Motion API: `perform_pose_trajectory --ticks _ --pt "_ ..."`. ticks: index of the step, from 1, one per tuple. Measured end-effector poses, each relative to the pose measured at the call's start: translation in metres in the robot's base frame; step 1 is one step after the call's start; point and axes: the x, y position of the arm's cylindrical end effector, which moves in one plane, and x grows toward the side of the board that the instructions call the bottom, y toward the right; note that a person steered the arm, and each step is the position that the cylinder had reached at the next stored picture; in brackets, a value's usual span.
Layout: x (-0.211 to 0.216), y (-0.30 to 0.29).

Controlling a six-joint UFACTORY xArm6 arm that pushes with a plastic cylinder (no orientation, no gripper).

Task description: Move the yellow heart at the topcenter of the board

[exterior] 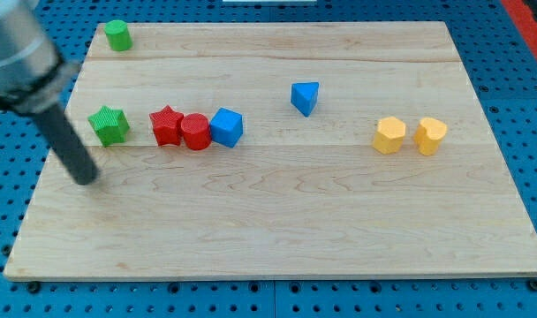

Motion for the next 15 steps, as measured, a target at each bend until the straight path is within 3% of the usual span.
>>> perform_pose_trajectory --ticks 1,2,3,4,5,6,8,9,10,12,13,14,15 --pt "0.0 0.073" --pt "0.0 0.21" --pt "0.002 0.293" --pt "0.002 0.324" --pt "0.002 0.324" --pt "0.026 0.359" --pt "0.036 0.401" --pt "0.005 0.437" --pt "-0.038 0.436" --pt "-0.148 0.36" --pt "-0.089 0.401" --pt "-0.062 0.362" --pt "-0.12 0.345"
